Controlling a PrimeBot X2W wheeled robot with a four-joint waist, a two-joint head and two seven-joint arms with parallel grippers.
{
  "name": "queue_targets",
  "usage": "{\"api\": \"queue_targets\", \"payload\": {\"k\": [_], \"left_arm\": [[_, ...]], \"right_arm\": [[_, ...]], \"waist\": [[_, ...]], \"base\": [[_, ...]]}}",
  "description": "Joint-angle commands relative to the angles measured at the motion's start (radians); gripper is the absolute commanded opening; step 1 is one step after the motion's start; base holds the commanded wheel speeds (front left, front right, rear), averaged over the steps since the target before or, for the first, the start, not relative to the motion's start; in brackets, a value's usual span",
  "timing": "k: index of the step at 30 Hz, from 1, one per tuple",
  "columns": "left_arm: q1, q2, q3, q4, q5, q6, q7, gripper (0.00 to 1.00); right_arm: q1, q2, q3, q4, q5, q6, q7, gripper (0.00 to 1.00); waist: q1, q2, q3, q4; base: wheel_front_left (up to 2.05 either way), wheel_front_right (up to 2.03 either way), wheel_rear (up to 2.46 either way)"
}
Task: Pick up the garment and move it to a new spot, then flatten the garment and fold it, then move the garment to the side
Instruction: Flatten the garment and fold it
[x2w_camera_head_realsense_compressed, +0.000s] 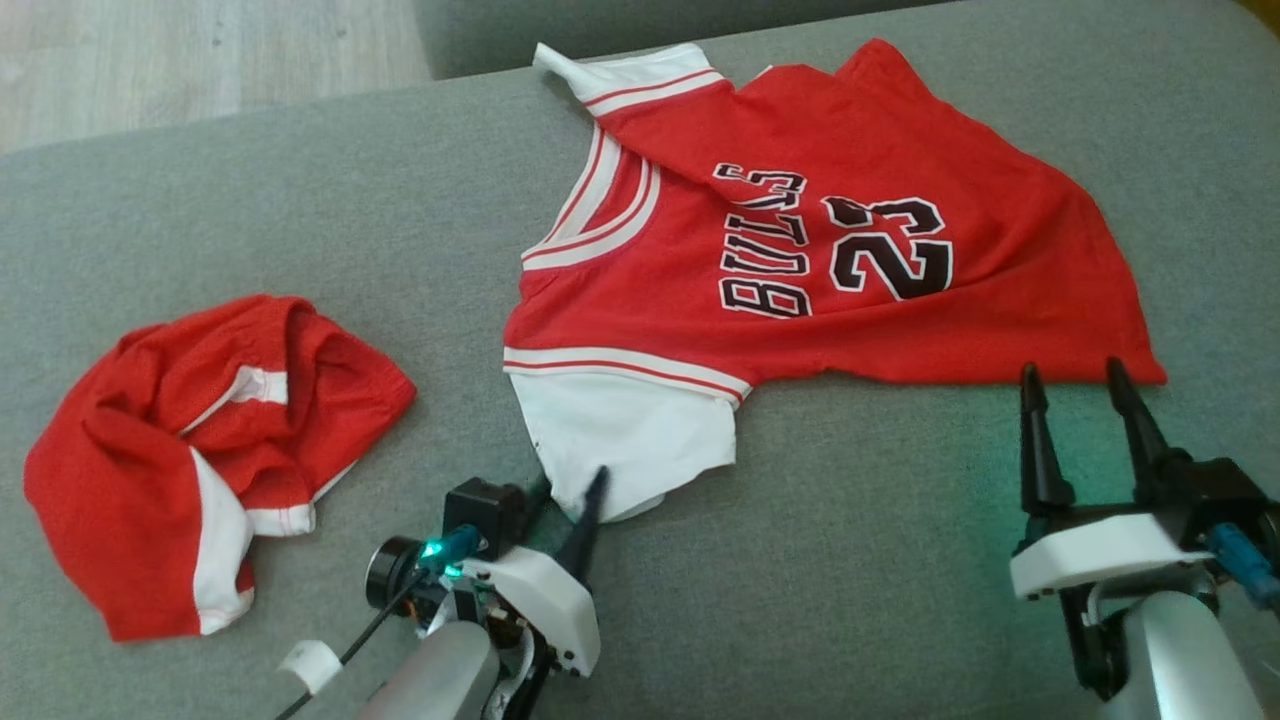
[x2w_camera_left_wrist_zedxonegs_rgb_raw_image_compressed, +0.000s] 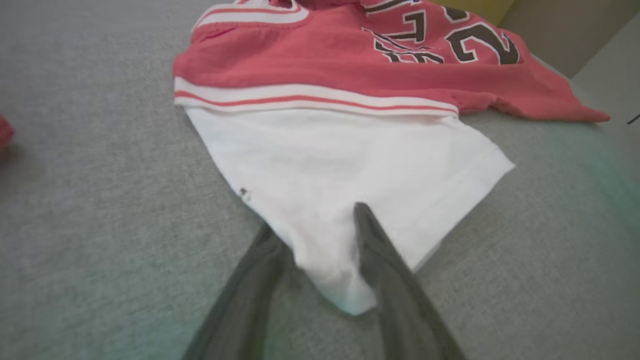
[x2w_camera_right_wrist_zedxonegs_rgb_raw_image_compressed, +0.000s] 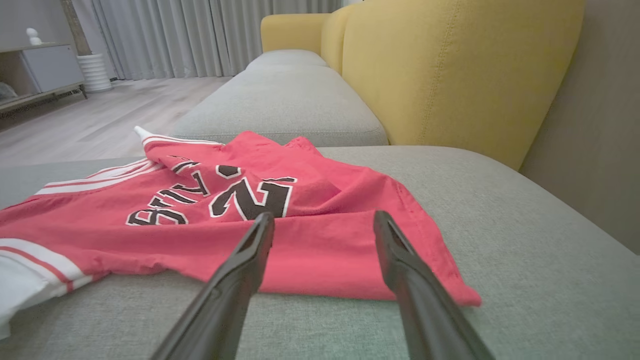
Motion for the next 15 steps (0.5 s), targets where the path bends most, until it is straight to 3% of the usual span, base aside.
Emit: {"api": "queue_targets", "payload": {"k": [1,4,9,15], "left_arm": [[-0.023,0.008,0.014,-0.013,-0.006,-0.013,0.004,0.00],[-0.026,0.011,0.018,-0.038,-0.012,-0.022,-0.026,0.00],[-0.035,0.013,0.081,-0.112,-0.025,0.017,-0.154,0.00],[-0.032,0.013,0.114,-0.189,-0.019,0.025,-0.199,0.00]], "right_arm": [[-0.031,-0.005,0.006,-0.016,-0.008,-0.001,-0.011,1.00],[-0.043,-0.005,-0.032,0.006,-0.027,-0.001,-0.001,1.00],[-0.082,-0.005,-0.132,0.070,-0.063,-0.001,0.071,1.00],[-0.149,-0.005,-0.242,0.165,-0.095,-0.001,0.156,1.00]], "waist": [[-0.0001,0.0000,0.002,-0.002],[-0.0001,0.0000,0.000,0.002],[-0.0001,0.0000,-0.006,0.025],[-0.0001,0.0000,-0.003,0.057]], "base": [[0.00,0.00,0.00],[0.00,0.00,0.00],[0.00,0.00,0.00],[0.00,0.00,0.00]]}}
